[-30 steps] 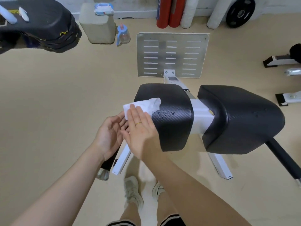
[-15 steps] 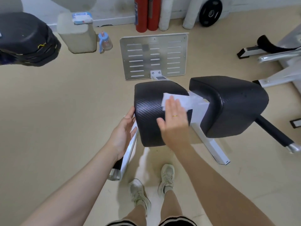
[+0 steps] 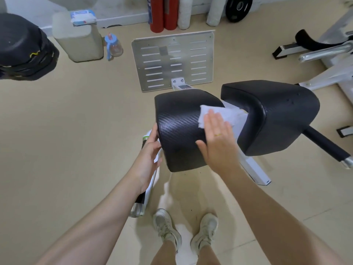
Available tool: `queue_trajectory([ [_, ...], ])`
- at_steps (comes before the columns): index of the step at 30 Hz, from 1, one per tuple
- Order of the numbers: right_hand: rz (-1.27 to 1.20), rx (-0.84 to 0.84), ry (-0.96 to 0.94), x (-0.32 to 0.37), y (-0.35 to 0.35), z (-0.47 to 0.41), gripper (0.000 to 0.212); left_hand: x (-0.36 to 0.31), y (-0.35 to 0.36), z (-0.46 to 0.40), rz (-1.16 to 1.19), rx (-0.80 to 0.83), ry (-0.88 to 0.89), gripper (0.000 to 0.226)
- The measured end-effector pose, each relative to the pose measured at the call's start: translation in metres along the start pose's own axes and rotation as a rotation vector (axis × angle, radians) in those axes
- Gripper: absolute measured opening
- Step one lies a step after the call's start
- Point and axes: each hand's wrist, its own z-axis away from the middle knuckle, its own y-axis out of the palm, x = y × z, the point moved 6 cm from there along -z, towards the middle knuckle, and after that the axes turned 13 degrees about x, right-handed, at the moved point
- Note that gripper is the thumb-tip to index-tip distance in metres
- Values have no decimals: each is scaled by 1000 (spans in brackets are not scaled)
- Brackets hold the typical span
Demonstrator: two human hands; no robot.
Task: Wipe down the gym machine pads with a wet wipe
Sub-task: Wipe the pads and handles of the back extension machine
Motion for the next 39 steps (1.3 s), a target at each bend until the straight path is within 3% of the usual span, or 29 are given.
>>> queue_trajectory([
  [6,-97,-49,118,-13,2,5,63,8,2,-6,12,-78,18,57],
  [12,-165,-116,-269,80,22,13,64,17,7,-5,154,-133,59,34],
  [15,-141,-215,-414,97,37,30,52,35,6,2,201,-265,82,46],
  [18,-77,-277,-405,68,43,34,54,52,13,6,177,-311,118,48],
  [23,18,-217,-236,-16,31,26,59,51,34,6,20,-324,128,45],
  [27,50,-230,-195,-36,25,23,63,52,41,4,-10,-349,153,33],
  [30,-33,-246,-231,-15,33,28,64,58,38,-1,-78,-322,264,32],
  [34,33,-350,-402,41,64,33,66,82,21,-11,-191,-316,487,51],
  [38,76,-451,-510,62,99,42,65,92,8,-18,-210,-307,589,40],
  [39,104,-466,-531,62,110,47,66,94,4,-18,-183,-291,645,45],
])
